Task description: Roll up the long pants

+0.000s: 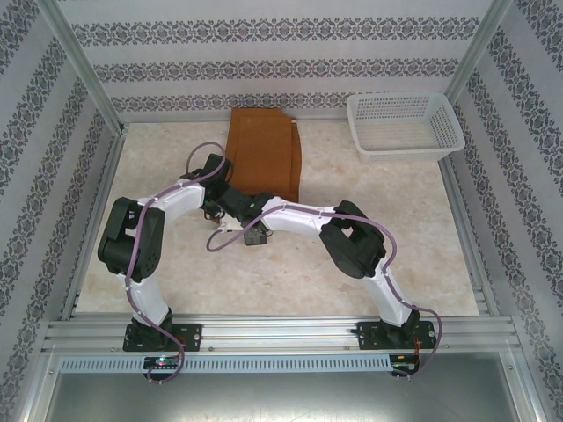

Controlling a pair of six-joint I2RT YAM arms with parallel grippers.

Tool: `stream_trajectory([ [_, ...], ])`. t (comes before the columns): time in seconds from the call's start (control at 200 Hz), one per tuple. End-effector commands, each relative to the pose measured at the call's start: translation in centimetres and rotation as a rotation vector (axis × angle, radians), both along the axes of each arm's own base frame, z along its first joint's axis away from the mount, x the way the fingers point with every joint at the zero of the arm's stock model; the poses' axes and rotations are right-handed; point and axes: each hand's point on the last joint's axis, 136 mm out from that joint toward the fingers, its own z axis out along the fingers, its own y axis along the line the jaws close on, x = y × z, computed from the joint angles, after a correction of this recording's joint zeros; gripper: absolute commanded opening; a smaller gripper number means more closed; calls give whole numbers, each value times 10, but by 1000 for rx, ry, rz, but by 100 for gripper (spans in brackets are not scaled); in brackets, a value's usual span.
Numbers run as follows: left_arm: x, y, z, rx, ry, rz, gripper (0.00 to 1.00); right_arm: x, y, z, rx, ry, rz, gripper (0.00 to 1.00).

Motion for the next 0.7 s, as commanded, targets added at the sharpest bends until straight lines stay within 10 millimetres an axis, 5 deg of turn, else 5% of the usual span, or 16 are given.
stream_trajectory([
  [0.0,-41,-17,-3,-49,110,-62,0,134,-10,88,364,-534,-378,95],
  [0.18,-48,-15,5,-60,94,-51,0,131,-15,92,378,-545,-407,95],
  [0.535,-58,-9,8,-49,92,-42,0,129,-20,63,341,-484,-408,91],
  [0.634,-58,-8,8,-45,92,-39,0,123,-19,49,334,-412,-381,76],
  [0.694,-57,-9,8,-44,91,-40,0,116,-18,43,346,-356,-368,55],
])
